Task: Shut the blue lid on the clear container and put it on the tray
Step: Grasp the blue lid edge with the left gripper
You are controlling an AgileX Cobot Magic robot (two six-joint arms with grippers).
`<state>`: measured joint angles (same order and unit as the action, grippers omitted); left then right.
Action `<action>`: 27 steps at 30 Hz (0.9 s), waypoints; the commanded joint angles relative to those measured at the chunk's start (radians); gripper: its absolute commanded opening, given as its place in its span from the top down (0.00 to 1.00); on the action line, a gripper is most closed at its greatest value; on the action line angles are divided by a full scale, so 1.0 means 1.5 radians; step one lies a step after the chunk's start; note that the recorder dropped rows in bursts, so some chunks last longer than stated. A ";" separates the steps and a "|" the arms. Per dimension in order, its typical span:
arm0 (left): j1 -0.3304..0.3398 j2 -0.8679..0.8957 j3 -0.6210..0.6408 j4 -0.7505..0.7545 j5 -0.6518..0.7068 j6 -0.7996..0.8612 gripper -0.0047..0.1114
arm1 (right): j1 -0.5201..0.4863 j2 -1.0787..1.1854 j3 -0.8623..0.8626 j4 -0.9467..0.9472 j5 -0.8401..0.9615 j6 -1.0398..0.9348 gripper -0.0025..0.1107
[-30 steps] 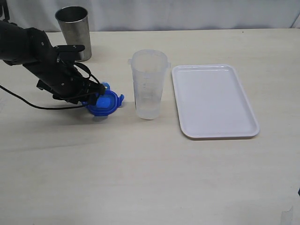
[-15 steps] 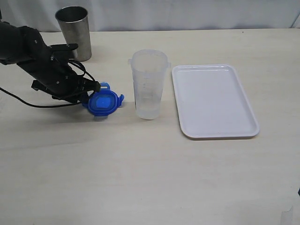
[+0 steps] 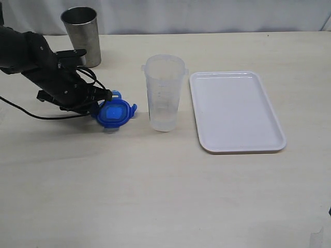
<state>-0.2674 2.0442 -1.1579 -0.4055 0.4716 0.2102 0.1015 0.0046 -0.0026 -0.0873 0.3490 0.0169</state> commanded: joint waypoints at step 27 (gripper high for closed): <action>-0.001 -0.030 -0.001 0.025 0.035 0.021 0.96 | -0.004 -0.003 0.002 0.000 -0.002 -0.004 0.94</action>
<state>-0.2674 2.0312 -1.1579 -0.3917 0.5006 0.2362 0.1015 0.0046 -0.0026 -0.0873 0.3490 0.0169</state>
